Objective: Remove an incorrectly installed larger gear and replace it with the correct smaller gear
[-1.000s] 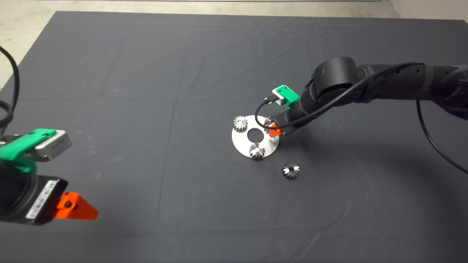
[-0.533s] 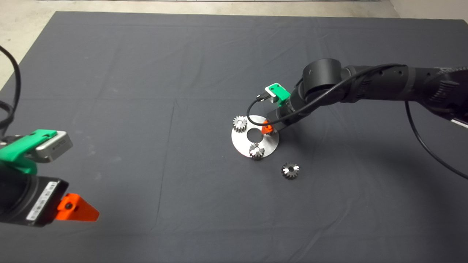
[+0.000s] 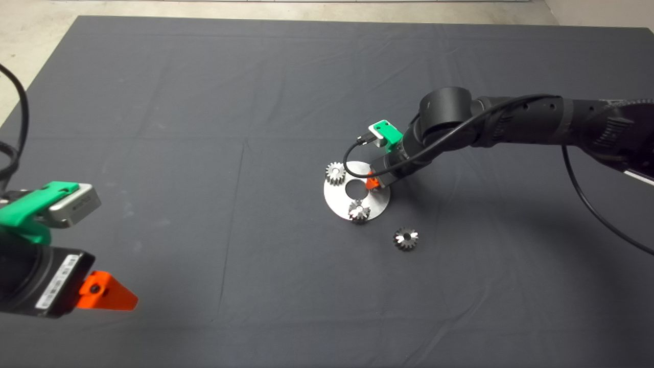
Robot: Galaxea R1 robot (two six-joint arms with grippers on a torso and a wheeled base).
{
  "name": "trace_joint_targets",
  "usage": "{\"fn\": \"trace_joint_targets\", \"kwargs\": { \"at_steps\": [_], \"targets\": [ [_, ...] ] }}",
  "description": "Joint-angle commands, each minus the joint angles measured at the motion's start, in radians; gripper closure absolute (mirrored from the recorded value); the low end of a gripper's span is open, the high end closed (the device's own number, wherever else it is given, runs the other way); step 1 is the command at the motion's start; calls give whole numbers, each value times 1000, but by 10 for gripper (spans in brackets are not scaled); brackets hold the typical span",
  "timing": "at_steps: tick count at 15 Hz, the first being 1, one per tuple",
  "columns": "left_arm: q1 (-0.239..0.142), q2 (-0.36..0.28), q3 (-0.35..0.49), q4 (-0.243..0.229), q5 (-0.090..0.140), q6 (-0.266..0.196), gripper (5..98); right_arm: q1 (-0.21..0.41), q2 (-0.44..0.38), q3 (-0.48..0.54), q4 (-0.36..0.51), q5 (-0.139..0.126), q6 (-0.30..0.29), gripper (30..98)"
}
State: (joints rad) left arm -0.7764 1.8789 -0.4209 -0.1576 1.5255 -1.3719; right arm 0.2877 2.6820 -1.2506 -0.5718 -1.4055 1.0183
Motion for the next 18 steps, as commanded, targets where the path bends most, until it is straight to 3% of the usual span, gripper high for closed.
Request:
{"fn": "trace_joint_targets", "kwargs": {
  "at_steps": [1, 3, 18],
  "targets": [
    [-14, 1, 15, -16, 38, -4, 55, 25, 2, 1, -30, 10, 2, 437],
    [-14, 1, 12, -16, 38, -4, 55, 25, 0, 1, -28, 54, 2, 481],
    [-13, 1, 15, -16, 38, -4, 55, 27, -3, -4, -28, 65, 8, 681]
  ]
}}
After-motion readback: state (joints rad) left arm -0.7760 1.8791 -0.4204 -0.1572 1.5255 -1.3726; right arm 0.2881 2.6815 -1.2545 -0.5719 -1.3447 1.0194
